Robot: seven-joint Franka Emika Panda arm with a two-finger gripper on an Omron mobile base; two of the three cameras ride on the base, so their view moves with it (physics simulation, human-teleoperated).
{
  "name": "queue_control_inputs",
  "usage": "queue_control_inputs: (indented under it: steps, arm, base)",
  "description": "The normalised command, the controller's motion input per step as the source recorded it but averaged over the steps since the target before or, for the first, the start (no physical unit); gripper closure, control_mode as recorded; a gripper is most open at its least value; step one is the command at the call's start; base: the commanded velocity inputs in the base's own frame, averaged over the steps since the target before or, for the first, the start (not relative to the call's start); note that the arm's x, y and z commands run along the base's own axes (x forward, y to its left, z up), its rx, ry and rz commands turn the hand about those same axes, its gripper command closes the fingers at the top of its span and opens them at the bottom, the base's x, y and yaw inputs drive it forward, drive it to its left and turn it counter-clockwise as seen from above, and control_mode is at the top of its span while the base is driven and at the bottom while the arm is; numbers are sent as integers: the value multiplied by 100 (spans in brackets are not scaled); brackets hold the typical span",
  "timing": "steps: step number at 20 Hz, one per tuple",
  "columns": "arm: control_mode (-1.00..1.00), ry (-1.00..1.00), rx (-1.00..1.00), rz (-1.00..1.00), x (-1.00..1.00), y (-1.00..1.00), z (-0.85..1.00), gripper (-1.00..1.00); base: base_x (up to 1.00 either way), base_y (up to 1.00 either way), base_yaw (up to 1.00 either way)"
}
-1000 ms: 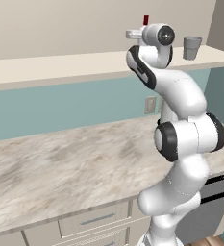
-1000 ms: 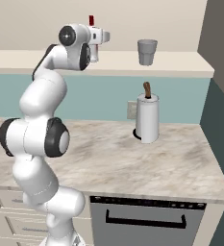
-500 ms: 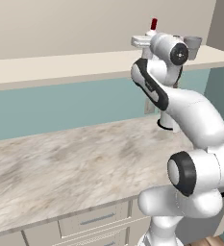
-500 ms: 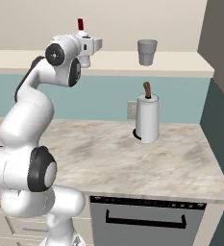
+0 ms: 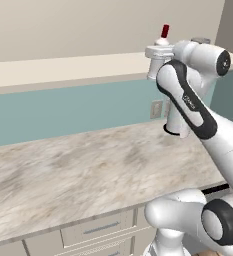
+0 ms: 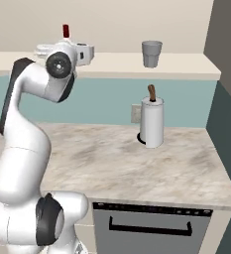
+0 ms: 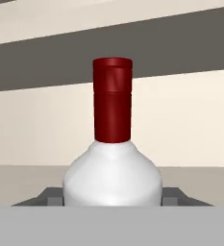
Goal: There is a bowl on the dining counter. Grab a lemon wedge from the fridge and place it in the bowl. Then get the liquor bottle and glass cup from the cabinet and place them next to the bowl.
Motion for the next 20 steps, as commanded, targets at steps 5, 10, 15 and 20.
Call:
queue_control_inputs:
  steps: [5, 10, 15, 20]
  arm:
    - [-100, 0, -1, 37, -93, -1, 0, 100]
    - [-100, -3, -4, 39, -75, 5, -7, 100]
    - [-100, -12, -13, 42, -49, 26, -29, 100]
    - [-100, -6, -4, 29, -38, 40, -38, 100]
  base:
    - [0, 0, 0]
    - [0, 0, 0]
    - [0, 0, 0]
    - [0, 0, 0]
